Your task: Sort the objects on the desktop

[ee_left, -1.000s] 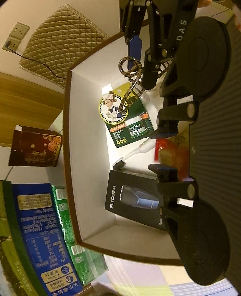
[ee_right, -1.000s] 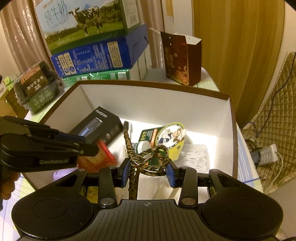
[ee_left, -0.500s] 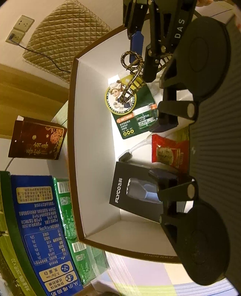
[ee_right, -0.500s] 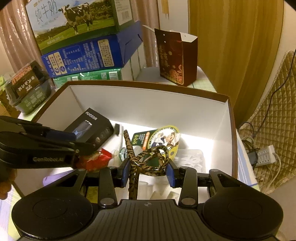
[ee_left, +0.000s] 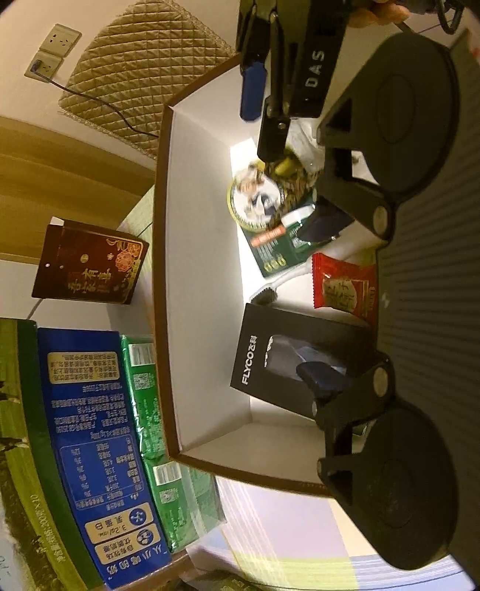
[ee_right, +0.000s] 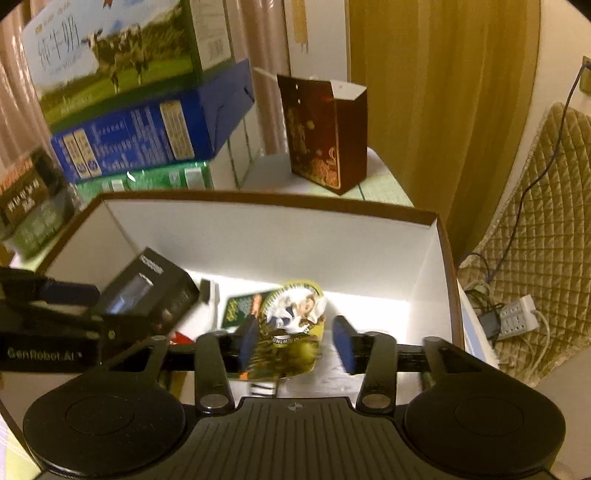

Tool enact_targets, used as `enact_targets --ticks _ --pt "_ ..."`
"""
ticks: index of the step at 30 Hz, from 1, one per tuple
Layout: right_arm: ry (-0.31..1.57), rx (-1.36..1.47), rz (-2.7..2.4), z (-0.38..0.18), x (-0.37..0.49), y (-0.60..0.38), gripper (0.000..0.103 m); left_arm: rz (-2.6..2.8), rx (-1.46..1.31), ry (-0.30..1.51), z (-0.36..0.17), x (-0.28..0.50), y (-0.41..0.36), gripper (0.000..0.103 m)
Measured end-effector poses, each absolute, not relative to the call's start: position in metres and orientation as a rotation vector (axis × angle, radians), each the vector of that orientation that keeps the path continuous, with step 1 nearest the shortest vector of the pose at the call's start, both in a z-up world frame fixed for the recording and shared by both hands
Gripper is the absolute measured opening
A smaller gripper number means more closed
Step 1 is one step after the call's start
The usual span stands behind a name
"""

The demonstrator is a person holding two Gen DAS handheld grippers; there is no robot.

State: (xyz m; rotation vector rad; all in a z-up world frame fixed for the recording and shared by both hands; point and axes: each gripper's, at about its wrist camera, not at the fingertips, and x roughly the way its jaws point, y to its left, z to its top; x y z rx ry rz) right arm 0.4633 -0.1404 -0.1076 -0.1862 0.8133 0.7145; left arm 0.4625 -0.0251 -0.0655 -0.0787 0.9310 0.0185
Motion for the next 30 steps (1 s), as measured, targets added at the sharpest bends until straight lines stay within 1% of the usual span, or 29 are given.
enact_targets --ticks 1,2,3,5,7,9,15,21,22,30 --pt "0.798 -0.181 0.723 -0.104 0.461 -0.143 0.069 0.019 -0.074 0.924 -0.063 0.46 -0.025 0.072" --pt "0.785 -0.179 0.73 -0.101 0.459 -0.144 0.074 0.021 -0.069 0.918 -0.062 0.459 -0.025 0.074" --pt "0.776 -0.182 0.739 -0.098 0.457 -0.147 0.077 0.023 -0.064 0.911 -0.06 0.456 -0.024 0.078" --pt "0.777 -0.187 0.75 -0.095 0.452 -0.151 0.088 0.024 -0.054 0.892 -0.054 0.451 -0.024 0.084" --pt "0.78 -0.185 0.77 -0.091 0.445 -0.157 0.095 0.032 -0.044 0.875 -0.049 0.444 -0.025 0.089" --pt "0.784 -0.188 0.78 -0.089 0.438 -0.163 0.1 0.041 -0.038 0.865 -0.044 0.438 -0.024 0.091" --pt "0.8 -0.161 0.79 -0.084 0.415 -0.179 0.101 0.089 -0.026 0.827 -0.027 0.415 -0.026 0.099" --pt "0.799 -0.139 0.792 -0.075 0.392 -0.193 0.101 0.115 0.002 0.784 -0.009 0.387 -0.033 0.1" --pt "0.798 -0.138 0.791 -0.073 0.388 -0.195 0.101 0.12 0.002 0.779 -0.007 0.382 -0.034 0.102" --pt "0.789 -0.158 0.784 -0.062 0.362 -0.207 0.101 0.161 -0.008 0.756 0.01 0.348 -0.038 0.102"
